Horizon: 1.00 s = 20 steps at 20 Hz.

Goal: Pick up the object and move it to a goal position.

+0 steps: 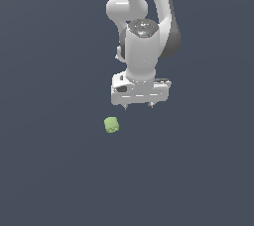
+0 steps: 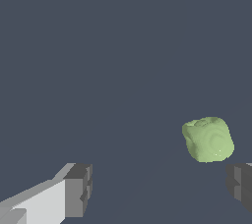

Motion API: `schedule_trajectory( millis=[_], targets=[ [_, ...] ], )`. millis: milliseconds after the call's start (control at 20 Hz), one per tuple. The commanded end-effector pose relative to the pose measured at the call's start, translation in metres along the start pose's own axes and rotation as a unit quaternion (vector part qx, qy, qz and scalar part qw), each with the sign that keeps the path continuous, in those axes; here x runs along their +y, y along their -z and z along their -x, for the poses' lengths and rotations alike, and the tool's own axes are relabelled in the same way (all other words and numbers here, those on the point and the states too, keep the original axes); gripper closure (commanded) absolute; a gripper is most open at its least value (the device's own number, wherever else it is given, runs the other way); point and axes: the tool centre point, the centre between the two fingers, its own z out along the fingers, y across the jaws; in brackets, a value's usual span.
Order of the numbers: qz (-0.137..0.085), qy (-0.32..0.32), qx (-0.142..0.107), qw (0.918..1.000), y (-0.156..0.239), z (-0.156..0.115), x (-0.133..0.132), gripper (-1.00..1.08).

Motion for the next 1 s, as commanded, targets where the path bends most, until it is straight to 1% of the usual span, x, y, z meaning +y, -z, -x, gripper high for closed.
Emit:
schedule_trajectory(
  millis=[0, 350, 500, 750, 950],
  targets=[
    [0.000, 0.000, 0.000, 1.0000, 0.000, 0.000, 0.000, -0.92],
    [0.010, 0.002, 0.004, 0.9999, 0.015, 0.000, 0.014, -0.92],
    [0.012, 0.001, 0.005, 0.9999, 0.019, 0.001, 0.015, -0.92],
    [0.011, 0.004, 0.004, 0.9999, 0.016, 0.000, 0.017, -0.92],
    [0.012, 0.014, 0.001, 0.9998, 0.007, 0.001, 0.025, -0.92]
  ],
)
